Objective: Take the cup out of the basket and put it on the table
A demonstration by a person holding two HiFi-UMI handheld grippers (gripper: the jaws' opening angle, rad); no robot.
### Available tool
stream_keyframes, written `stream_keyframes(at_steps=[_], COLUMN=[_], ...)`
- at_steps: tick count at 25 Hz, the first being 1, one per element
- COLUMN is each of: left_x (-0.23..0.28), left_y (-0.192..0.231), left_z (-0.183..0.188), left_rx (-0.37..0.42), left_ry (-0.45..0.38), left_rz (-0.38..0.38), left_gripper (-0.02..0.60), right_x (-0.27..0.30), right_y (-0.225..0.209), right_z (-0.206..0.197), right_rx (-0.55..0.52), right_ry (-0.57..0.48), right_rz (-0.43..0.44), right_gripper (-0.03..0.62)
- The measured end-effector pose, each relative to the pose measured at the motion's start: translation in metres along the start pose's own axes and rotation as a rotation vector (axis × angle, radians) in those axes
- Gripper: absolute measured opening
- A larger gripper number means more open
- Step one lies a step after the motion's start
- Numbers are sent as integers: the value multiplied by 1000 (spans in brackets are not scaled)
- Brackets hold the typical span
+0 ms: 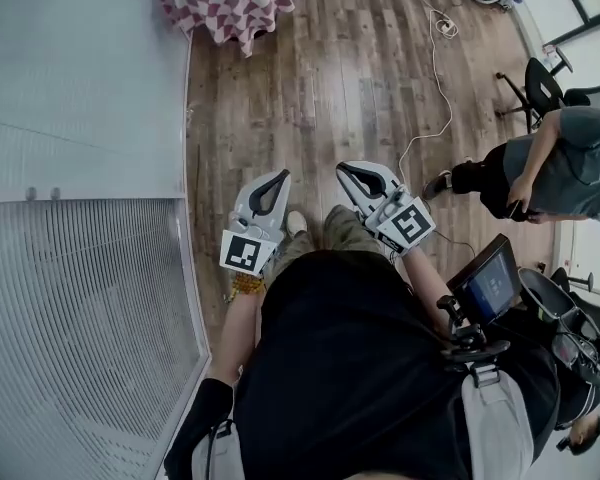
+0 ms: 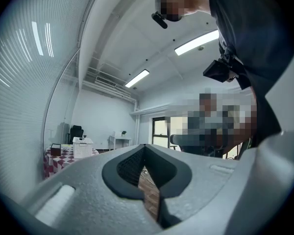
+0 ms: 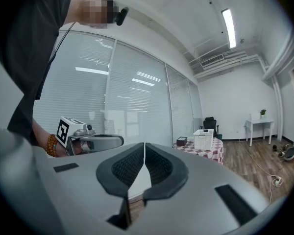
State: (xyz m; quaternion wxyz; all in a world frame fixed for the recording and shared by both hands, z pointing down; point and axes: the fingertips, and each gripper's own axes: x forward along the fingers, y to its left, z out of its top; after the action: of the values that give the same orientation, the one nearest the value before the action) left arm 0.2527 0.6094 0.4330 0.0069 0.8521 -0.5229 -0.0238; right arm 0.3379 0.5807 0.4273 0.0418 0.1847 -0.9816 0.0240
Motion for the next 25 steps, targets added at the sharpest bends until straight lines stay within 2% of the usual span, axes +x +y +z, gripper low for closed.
stream_keyframes(at_steps=[6,12,18,25], left_x=[16,44,104,189], left_y=[29,73,132,193], left_z=[-5,-12,-11,6], left_rx=[-31,-27,-21,-2], left_ry=[-14,24,51,134], left_rz=[-12,0,0,-34], left_gripper=[5,5,5,5], right_x=[31,73,131,192], right_y=[-28,-72,-147,-245], right_z=[-1,-2,-1,9], right_rx=[-10,8,53,108], right_ry=[14,-12,-53,-94], right_rz=[-13,1,9,-14], right_gripper=[15,15,15,15])
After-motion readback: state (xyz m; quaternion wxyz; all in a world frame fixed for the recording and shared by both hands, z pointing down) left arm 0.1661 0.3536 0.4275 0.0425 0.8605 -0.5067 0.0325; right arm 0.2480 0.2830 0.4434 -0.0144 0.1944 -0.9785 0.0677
